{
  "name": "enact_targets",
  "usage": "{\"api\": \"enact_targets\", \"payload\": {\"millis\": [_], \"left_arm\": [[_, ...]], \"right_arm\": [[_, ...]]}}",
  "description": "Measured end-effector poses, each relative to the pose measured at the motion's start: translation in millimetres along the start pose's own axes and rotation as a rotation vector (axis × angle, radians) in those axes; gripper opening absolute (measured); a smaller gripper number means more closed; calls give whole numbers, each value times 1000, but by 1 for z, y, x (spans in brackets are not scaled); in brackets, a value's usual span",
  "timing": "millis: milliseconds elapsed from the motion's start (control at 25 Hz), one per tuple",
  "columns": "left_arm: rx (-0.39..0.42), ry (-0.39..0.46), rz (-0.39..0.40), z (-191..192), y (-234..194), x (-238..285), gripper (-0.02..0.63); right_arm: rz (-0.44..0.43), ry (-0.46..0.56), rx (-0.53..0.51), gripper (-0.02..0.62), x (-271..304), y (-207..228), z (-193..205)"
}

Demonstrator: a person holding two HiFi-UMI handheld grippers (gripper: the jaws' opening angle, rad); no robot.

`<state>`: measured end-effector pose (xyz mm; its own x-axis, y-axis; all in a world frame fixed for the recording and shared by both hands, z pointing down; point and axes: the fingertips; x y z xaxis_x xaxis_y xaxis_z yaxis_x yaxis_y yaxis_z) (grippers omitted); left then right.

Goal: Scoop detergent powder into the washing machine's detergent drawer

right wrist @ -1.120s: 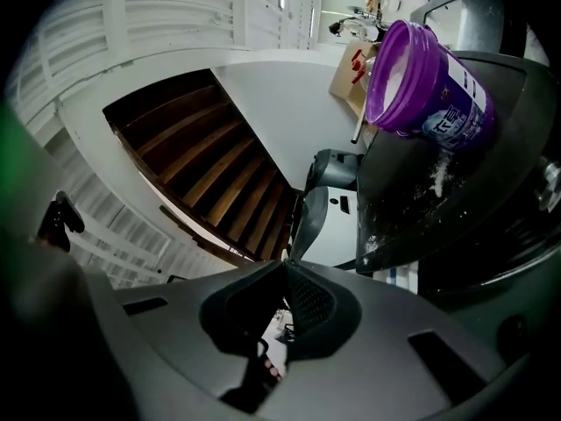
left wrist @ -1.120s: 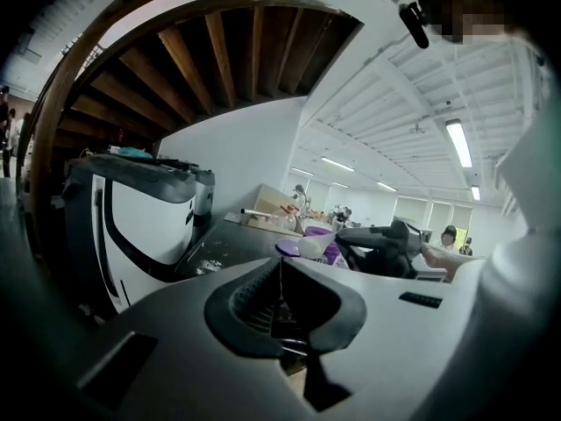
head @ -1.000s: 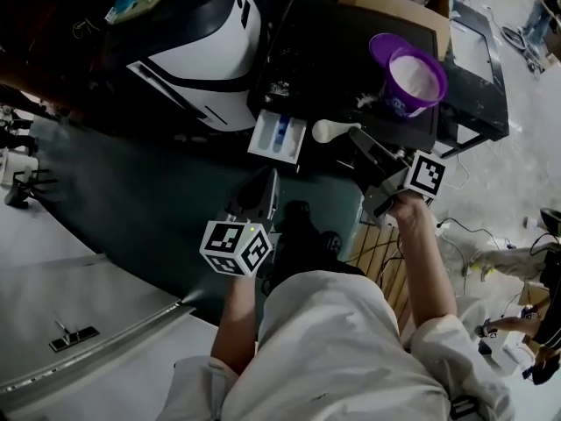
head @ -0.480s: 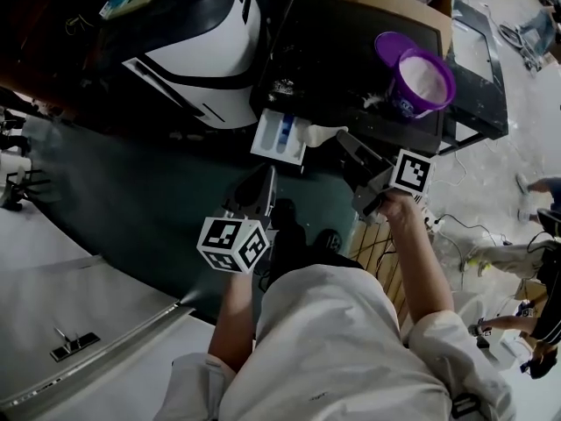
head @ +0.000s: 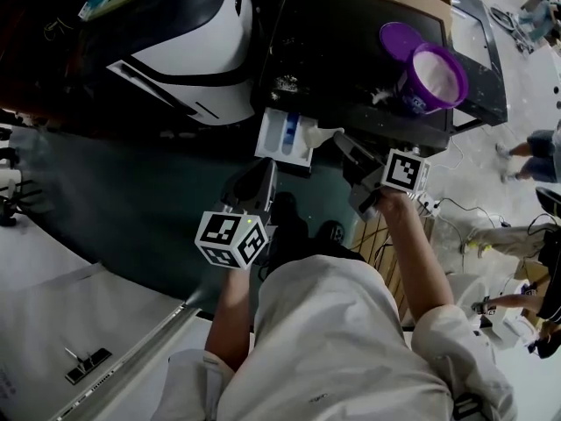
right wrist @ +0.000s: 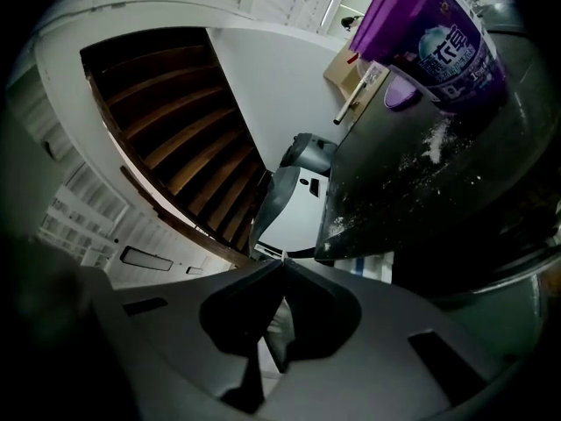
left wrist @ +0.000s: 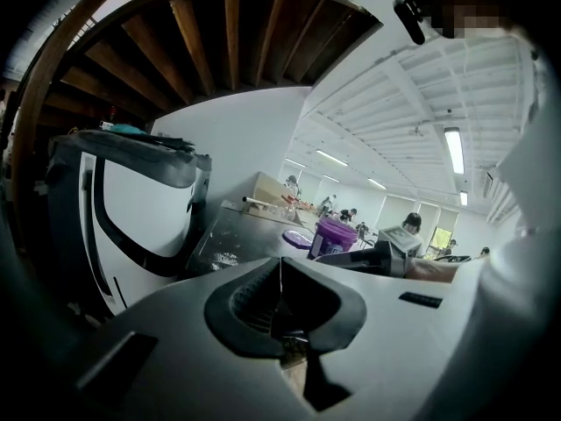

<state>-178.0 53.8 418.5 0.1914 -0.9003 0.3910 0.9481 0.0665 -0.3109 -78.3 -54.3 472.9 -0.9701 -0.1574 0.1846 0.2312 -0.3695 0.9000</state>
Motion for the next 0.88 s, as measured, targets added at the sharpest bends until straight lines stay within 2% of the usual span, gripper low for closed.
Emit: {"api": "enact_targets", "payload": {"millis": [360, 880], "left_arm": [[9, -55, 55, -3, -33, 23, 20], [21, -161, 150, 15, -63, 52, 20]], "right_arm": [[92, 1, -43, 8, 24, 27, 2], [321, -11, -127, 8, 43, 84, 20]]}}
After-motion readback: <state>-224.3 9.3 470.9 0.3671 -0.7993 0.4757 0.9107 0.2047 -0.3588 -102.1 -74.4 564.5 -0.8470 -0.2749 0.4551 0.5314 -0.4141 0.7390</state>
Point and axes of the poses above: the fingertips, and each gripper's own axes: x forward along the fingers, y to its right, z out of its underside, and after that the axes turned 5 degrees about -y, right-handed
